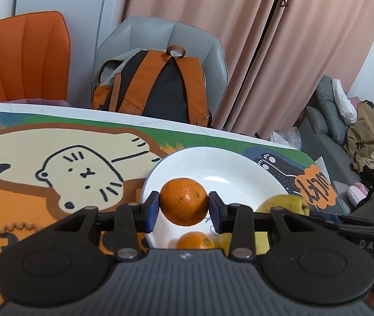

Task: Organize fruits
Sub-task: 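Lower mandarin and yellow pear into the plate and open both tools, then move both open tools back toward the plastic-wrapped pink packets on the table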

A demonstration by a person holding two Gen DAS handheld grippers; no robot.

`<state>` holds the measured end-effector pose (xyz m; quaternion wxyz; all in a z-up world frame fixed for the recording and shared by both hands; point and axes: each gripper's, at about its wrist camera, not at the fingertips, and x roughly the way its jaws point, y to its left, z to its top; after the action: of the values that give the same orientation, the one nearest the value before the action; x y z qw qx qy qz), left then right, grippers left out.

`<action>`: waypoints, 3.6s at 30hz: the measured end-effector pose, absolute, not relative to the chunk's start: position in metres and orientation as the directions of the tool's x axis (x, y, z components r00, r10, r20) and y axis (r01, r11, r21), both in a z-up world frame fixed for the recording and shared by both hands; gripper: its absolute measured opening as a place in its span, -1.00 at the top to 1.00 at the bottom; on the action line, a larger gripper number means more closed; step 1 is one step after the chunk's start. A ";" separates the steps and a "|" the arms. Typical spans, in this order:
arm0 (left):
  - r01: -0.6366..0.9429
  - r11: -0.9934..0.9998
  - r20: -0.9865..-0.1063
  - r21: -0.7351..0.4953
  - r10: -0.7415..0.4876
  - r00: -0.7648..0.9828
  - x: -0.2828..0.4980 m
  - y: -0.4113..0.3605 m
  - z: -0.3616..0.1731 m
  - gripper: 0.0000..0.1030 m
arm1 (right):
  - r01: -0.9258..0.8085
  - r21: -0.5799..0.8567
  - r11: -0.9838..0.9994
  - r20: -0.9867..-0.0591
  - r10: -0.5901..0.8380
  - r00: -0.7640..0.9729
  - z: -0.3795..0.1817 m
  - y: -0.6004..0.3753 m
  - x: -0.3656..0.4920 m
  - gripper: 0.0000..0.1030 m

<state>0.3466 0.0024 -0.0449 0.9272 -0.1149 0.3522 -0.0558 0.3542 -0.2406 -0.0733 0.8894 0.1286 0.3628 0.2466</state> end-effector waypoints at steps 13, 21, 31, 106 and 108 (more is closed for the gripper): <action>0.000 0.973 -0.695 -0.230 -0.165 0.700 0.364 -0.005 -0.065 0.26 | -0.346 0.404 0.847 -0.596 0.530 0.603 -0.076 -0.243 0.348 0.04; -0.015 0.978 -0.681 -0.210 -0.135 0.719 0.350 -0.002 -0.049 0.19 | -0.347 0.406 0.845 -0.584 0.532 0.613 -0.070 -0.246 0.338 0.04; -0.041 0.978 -0.661 -0.203 -0.106 0.743 0.315 0.003 -0.026 -0.14 | -0.356 0.401 0.844 -0.564 0.534 0.629 -0.052 -0.250 0.315 -0.20; -0.083 0.967 -0.710 -0.242 -0.118 0.695 0.248 0.004 -0.088 -0.22 | -0.320 0.317 0.893 -0.667 0.450 0.594 -0.088 -0.239 0.262 -0.99; -0.070 0.967 -0.707 -0.244 -0.128 0.695 0.247 0.004 -0.088 -0.03 | -0.328 0.309 0.893 -0.671 0.449 0.590 -0.091 -0.236 0.263 -0.99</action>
<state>0.2469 0.0038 -0.0881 0.9119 -0.1268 0.3899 -0.0161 0.2626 -0.2359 -0.0905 0.8884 0.0762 0.3965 0.2185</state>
